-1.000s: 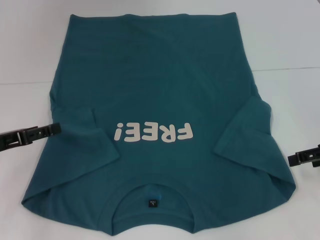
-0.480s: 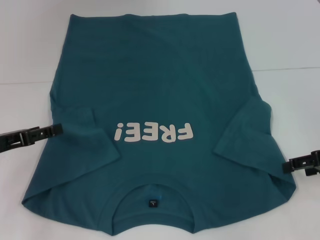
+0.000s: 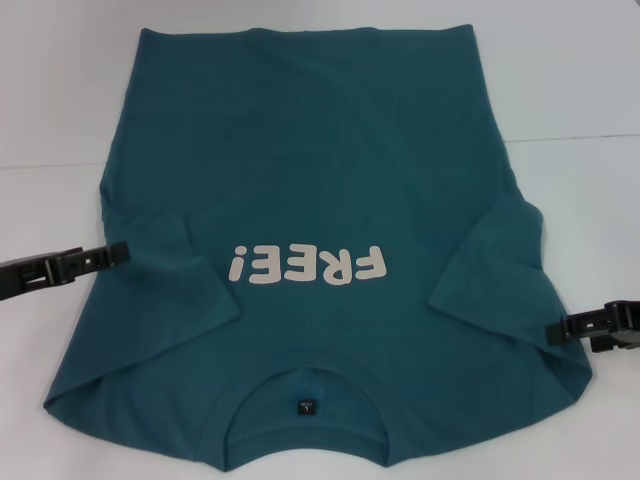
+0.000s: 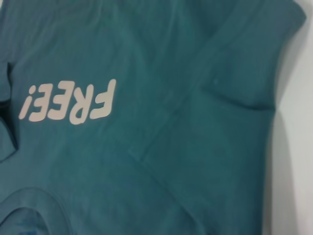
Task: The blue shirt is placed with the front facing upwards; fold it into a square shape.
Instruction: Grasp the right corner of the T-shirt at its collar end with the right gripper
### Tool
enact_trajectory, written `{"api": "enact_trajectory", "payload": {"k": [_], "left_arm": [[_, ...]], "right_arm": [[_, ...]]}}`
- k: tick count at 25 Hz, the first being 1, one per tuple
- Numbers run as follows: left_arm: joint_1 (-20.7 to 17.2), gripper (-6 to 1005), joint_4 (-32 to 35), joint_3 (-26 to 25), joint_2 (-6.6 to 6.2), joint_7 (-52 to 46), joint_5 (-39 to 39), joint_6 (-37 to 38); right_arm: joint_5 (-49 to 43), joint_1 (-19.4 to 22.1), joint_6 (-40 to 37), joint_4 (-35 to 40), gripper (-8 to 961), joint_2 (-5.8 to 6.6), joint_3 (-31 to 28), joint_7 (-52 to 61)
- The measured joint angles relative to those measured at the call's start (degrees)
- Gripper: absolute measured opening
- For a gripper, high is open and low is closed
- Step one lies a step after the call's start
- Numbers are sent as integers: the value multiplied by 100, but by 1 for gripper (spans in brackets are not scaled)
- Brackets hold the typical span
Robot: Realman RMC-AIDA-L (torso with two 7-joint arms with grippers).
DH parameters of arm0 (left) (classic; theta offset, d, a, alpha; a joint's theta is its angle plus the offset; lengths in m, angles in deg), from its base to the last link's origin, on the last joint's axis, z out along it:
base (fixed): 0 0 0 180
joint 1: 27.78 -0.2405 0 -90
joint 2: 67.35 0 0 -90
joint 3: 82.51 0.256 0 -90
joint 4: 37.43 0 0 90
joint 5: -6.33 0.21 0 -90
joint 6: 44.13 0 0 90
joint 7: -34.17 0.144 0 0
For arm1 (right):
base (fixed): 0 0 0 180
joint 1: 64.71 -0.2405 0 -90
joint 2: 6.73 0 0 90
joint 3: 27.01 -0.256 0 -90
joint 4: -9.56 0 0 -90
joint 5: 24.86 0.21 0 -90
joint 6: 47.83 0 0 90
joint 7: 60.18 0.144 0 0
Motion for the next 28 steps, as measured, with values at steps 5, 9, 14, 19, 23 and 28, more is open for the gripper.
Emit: {"api": "enact_trajectory", "payload": {"k": [5,9,14,19,23,28], "left_arm": [[10,875,2,0,16,0,10,-3],[10,875,2,0,16,0,8,-7],[7,875,2,0,14,0,7,-50],[24,875,1,0,12,0,-9,-60],[52,876,1,0,12,0,-11,-64],[73,876,1,0,12,0,-5,-63]], "right_arm": [[10,-79,82,-178,916,10,5,-51],[11,-111,137,-253,916,11,24,-51],[7,-161,187,-423,916,26,40,-51],[1,-169,198,-462,916,31,43,-51],[-9,-171,220,-403,915,59,48,-51],[44,-224,313,-384,916,152,43,-65]]}}
